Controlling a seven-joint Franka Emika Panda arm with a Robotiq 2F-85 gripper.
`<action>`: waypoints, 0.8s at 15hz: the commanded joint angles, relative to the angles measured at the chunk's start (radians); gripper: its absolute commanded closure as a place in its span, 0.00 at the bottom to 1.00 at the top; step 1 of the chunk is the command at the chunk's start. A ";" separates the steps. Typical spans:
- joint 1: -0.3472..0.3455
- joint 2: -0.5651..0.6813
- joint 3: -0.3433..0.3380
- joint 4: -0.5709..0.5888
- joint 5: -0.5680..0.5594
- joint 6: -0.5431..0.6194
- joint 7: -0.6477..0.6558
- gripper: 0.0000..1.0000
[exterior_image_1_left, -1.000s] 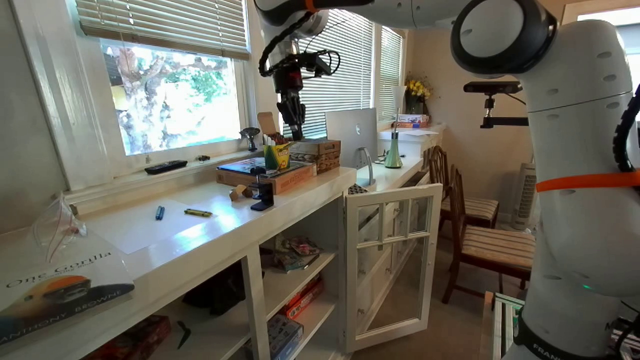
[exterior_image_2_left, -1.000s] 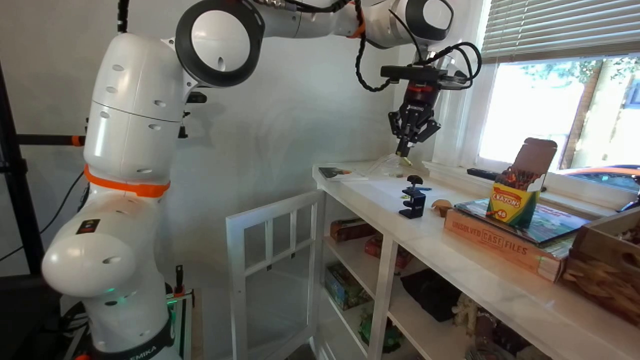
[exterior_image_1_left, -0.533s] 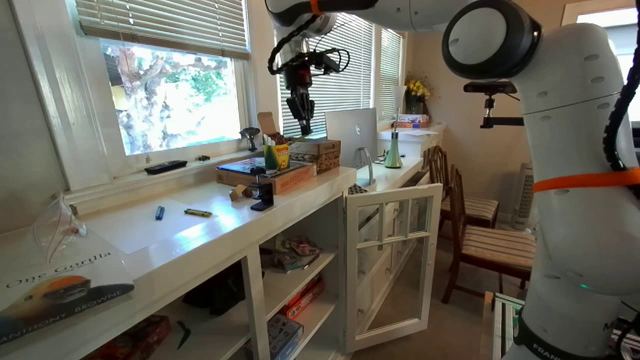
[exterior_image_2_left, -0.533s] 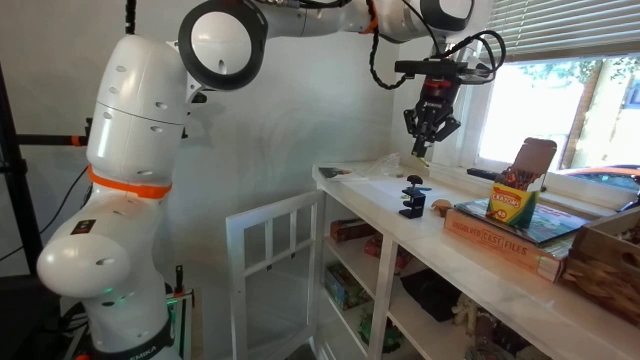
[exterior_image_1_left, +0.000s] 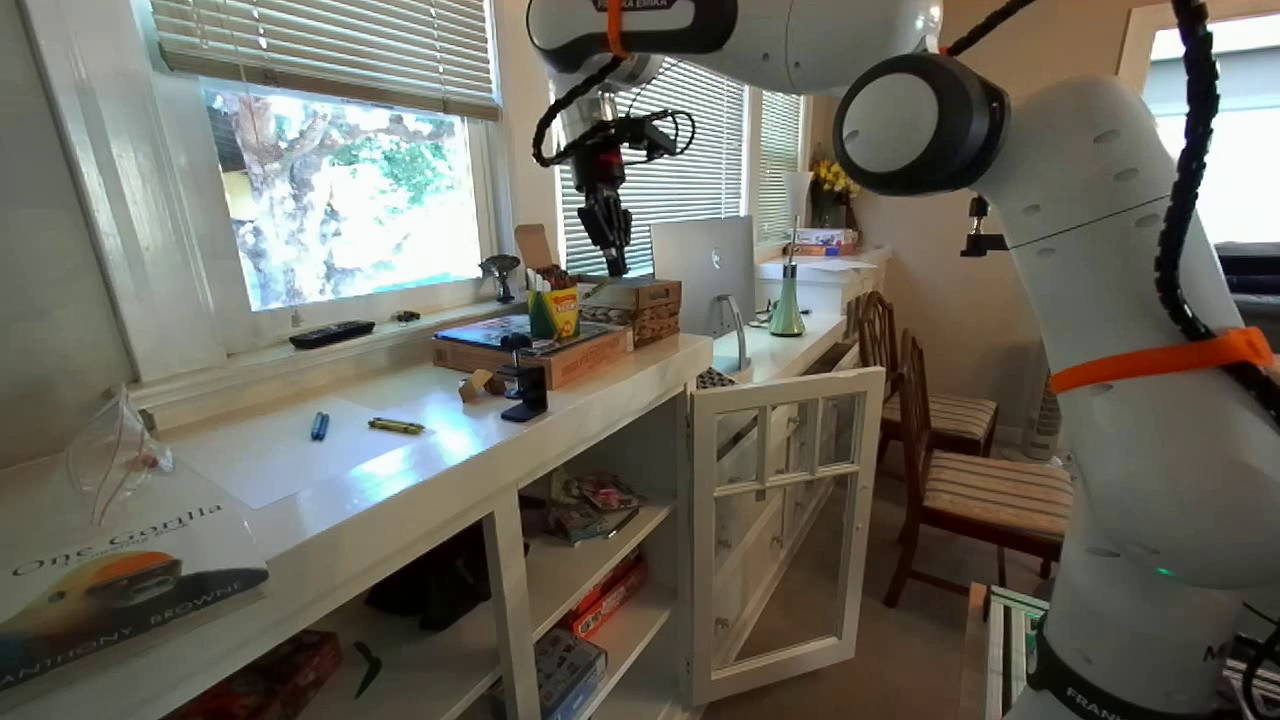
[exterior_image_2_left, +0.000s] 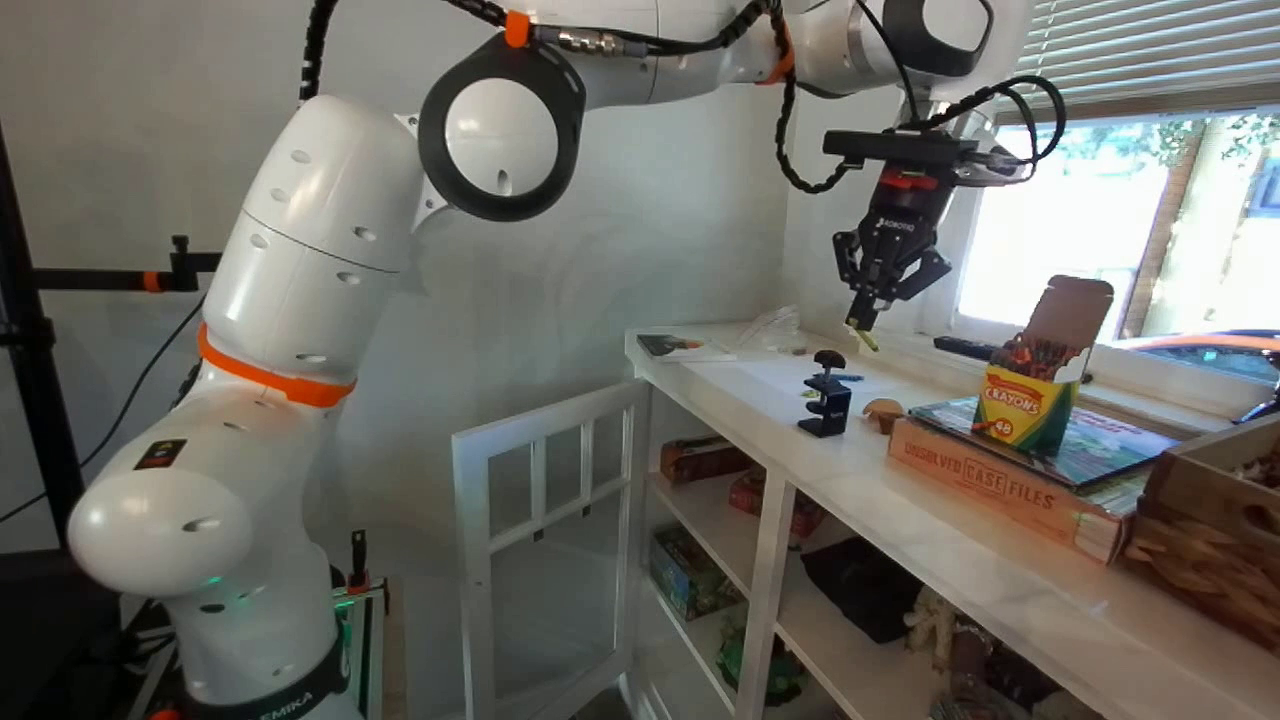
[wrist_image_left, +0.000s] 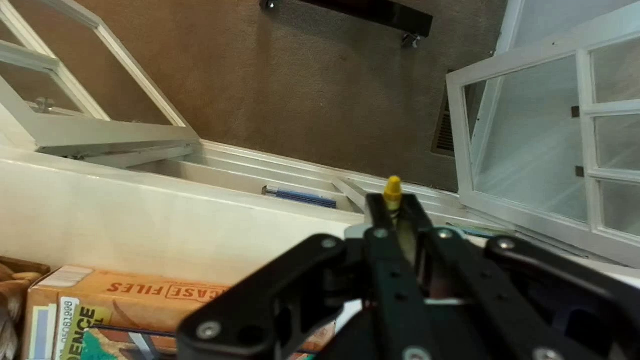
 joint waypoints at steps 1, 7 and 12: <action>0.027 0.040 -0.002 0.062 -0.070 0.023 -0.033 0.97; 0.066 0.001 0.012 -0.011 -0.111 0.183 -0.015 0.97; 0.062 -0.016 0.035 -0.055 -0.030 0.285 0.047 0.97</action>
